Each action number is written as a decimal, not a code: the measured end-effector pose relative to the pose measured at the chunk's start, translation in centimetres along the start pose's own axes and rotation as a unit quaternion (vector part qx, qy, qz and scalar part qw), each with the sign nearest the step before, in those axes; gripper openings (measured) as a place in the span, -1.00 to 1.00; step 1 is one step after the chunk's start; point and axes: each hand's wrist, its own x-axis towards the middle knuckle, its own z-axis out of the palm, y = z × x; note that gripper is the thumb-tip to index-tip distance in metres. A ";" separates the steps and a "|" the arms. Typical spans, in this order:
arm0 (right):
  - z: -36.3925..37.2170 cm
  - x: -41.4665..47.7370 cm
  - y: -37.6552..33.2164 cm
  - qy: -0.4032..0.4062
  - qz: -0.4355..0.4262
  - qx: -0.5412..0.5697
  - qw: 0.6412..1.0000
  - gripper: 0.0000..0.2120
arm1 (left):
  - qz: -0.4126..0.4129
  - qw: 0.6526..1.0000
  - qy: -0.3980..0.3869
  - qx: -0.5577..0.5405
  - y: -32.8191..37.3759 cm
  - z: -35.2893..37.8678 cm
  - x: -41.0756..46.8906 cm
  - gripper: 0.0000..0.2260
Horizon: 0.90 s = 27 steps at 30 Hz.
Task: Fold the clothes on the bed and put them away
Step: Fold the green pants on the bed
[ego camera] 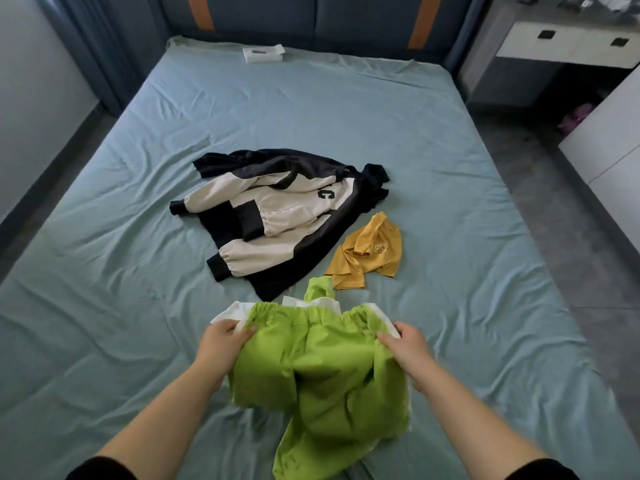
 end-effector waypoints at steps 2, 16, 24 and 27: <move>-1.0 2.3 0.2 0.077 -0.017 -0.015 0.997 -0.84 | -0.003 0.999 0.025 0.024 -0.9 0.1 2.6 -0.82; 2.5 19.7 -1.0 0.073 -0.047 -0.169 0.982 -0.80 | 0.044 0.991 0.056 0.116 0.3 10.2 18.8 -0.81; 6.6 19.5 -2.3 -0.079 -0.042 -0.142 0.986 -0.40 | 0.070 0.984 -0.125 0.102 -1.0 11.4 19.4 -0.32; 10.0 16.6 -0.3 -0.137 -0.041 -0.149 0.978 -0.53 | 0.023 0.977 -0.139 0.158 -5.2 11.4 18.1 -0.30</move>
